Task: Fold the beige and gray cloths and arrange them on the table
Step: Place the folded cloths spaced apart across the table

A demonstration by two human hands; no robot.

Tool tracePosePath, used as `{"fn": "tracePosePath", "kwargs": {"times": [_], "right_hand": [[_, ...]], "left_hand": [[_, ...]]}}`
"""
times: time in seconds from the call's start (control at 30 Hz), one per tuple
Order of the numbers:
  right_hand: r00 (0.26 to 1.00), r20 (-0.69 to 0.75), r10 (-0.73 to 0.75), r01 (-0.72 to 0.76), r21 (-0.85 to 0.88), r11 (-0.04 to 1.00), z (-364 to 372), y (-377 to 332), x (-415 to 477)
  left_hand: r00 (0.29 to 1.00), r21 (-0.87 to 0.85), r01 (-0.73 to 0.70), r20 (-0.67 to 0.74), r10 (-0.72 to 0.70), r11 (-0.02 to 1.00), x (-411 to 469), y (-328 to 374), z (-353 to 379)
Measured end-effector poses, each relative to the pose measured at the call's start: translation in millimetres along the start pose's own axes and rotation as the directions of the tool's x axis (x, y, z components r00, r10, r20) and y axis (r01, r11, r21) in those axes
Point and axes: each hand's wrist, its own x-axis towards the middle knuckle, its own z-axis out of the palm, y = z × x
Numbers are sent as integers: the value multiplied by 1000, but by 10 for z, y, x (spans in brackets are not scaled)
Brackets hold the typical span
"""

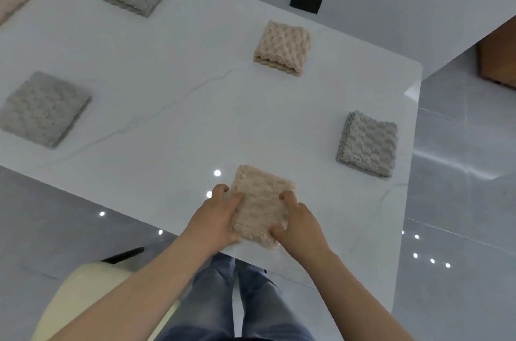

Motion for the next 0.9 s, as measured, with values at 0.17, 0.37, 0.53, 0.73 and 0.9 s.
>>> {"fn": "tracePosePath", "kwargs": {"times": [0.17, 0.37, 0.53, 0.73, 0.9], "right_hand": [[1000, 0, 1, -2, 23, 1000, 61, -30, 70], [999, -35, 0, 2, 55, 999, 86, -113, 164], [998, -57, -27, 30, 57, 998, 43, -255, 295], [997, -69, -38, 45, 97, 994, 12, -412, 468], [995, -73, -64, 71, 97, 993, 15, -511, 597]], "left_hand": [[999, 14, -3, -35, 4, 1000, 63, -90, 46], [992, -19, -34, -121, 31, 999, 136, -146, 26], [976, -18, -25, -216, 20, 1000, 199, -228, -67], [964, -11, -12, -264, 9, 1000, 289, -324, -219], [947, 20, 11, -320, -4, 1000, 290, -381, -266]]}}
